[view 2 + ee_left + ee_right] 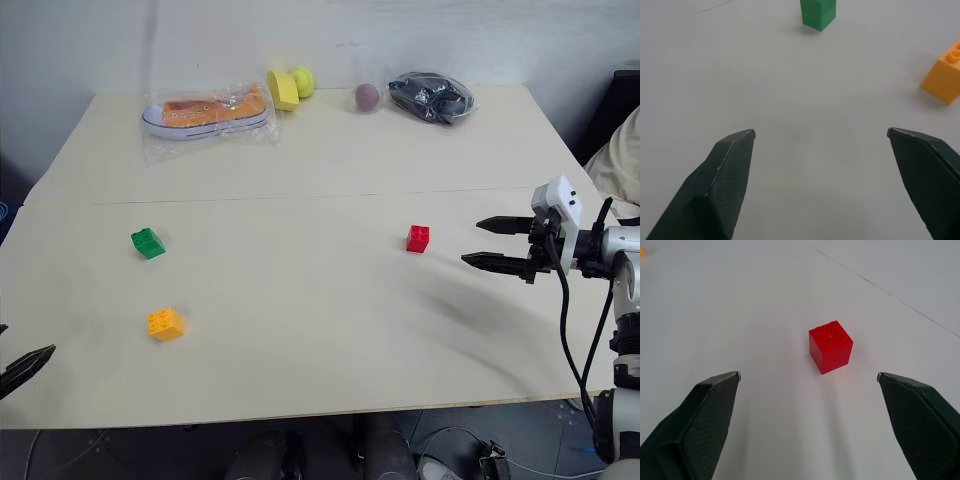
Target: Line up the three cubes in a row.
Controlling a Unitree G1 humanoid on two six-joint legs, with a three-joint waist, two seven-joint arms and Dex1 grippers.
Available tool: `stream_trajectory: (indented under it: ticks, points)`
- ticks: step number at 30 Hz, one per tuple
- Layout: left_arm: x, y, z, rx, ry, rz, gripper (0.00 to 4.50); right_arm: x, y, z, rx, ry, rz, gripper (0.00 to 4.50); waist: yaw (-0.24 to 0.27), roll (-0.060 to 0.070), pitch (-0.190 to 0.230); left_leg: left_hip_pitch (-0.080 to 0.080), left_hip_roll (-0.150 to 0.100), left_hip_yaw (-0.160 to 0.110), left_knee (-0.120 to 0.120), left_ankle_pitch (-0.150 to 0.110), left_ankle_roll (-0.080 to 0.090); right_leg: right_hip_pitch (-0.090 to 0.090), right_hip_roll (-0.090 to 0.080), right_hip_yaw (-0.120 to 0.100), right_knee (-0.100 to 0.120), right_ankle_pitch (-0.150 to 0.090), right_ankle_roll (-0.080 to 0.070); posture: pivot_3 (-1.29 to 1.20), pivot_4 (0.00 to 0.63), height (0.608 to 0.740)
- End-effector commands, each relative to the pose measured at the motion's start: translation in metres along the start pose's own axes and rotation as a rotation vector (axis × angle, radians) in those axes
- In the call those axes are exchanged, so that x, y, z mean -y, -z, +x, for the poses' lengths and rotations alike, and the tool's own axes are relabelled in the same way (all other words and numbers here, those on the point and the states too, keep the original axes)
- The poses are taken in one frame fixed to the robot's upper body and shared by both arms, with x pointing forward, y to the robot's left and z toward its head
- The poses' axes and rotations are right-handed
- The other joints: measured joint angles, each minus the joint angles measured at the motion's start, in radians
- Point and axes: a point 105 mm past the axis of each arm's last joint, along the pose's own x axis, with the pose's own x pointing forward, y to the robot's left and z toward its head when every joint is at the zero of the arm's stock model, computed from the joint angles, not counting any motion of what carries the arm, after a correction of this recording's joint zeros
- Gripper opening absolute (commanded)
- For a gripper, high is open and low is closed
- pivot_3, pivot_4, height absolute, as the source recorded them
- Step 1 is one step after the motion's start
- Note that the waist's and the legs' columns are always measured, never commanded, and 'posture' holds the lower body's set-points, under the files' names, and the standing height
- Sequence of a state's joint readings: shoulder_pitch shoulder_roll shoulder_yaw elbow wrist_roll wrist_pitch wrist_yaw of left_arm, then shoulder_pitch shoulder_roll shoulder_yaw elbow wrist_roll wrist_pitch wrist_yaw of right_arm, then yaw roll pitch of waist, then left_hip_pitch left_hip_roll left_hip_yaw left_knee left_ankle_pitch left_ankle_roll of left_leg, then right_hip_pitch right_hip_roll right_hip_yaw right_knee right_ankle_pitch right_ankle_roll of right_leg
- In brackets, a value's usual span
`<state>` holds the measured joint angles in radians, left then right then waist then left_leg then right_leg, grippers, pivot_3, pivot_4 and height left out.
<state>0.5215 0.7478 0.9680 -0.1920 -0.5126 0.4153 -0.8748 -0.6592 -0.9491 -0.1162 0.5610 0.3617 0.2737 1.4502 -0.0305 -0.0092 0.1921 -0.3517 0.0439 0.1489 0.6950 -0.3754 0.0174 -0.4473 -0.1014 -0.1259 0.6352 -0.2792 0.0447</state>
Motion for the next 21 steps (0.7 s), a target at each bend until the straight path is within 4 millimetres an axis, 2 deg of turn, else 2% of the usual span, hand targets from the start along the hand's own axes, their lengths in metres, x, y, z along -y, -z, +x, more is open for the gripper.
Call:
stream_trajectory:
  ticks: [1, 5, 17, 21]
  points:
    - [-0.002, -0.008, -0.008, 0.017, -0.023, 0.056, 4.46, 0.000, -0.011, 0.001, 0.017, -0.005, -0.030, 4.50, 0.000, 0.000, 0.000, 0.000, 0.000, 0.000, 0.000, 0.000, 0.000, 0.000, 0.000, 0.000, 0.000, 0.000, 0.000, 0.00, 0.150, 0.740]
    - [-0.010, -0.010, -0.004, 0.027, -0.076, 0.014, 4.46, -0.001, -0.011, 0.001, 0.017, -0.008, -0.032, 4.50, 0.000, 0.000, 0.000, 0.000, 0.000, 0.000, 0.000, 0.000, 0.000, 0.000, 0.000, 0.000, 0.000, 0.000, 0.000, 0.00, 0.150, 0.740]
    - [-0.005, -0.013, 0.004, 0.026, -0.031, 0.031, 4.46, -0.004, -0.006, -0.003, 0.012, 0.015, -0.022, 4.50, 0.002, 0.000, 0.000, 0.000, 0.000, 0.000, 0.000, 0.000, 0.000, 0.000, 0.000, 0.000, 0.000, 0.000, 0.000, 0.00, 0.150, 0.740]
    - [0.001, -0.021, 0.011, 0.045, 0.010, 0.035, 4.46, -0.007, -0.006, -0.001, 0.031, 0.042, -0.025, 4.50, 0.001, 0.000, 0.000, 0.000, 0.000, 0.000, 0.000, 0.000, 0.000, 0.000, 0.000, 0.000, 0.000, 0.000, 0.000, 0.00, 0.150, 0.740]
